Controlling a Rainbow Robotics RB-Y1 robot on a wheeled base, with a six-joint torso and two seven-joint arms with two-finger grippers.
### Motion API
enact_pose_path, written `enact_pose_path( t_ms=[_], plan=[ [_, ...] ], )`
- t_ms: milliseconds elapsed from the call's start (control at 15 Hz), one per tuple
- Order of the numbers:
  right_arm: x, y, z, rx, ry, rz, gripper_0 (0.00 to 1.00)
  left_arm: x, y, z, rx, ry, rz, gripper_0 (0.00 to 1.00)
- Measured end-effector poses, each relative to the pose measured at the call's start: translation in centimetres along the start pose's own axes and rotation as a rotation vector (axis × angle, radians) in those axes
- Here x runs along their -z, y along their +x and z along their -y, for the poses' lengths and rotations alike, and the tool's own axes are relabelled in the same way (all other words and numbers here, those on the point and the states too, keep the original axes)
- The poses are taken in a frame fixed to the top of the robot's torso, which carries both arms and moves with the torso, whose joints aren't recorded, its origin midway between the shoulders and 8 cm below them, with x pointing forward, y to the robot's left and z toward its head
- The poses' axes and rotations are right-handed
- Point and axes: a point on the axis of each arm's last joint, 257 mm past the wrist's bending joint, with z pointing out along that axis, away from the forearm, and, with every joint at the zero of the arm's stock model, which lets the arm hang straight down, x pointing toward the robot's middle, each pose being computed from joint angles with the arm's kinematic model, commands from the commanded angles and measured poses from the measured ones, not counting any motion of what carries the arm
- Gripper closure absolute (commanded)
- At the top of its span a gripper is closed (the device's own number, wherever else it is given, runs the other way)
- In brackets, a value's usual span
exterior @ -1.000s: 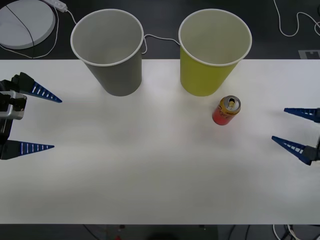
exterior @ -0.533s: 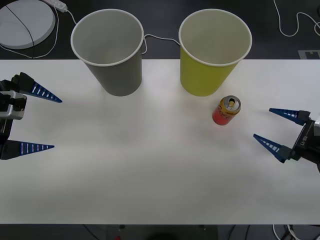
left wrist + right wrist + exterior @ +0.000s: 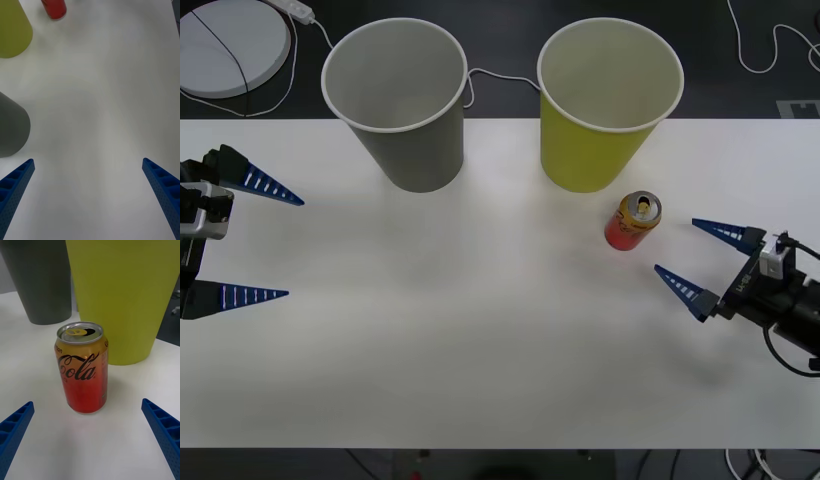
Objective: Put the can into the green bin and the plastic bottle into the gray bin
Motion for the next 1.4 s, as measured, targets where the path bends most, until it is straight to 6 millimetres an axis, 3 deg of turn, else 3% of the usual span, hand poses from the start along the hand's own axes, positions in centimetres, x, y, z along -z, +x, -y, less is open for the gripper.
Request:
enact_pose_path(
  t_ms=[800,1400],
  plan=[
    [-7.4,0.1,-1.2,0.009,0.056,-0.004,0.0,0.0,0.0,0.0,0.0,0.0,0.0,0.0],
    [-10.8,-0.5,-1.2,0.021,0.09,-0.013,0.0,0.0,0.0,0.0,0.0,0.0,0.0,0.0]
  ],
)
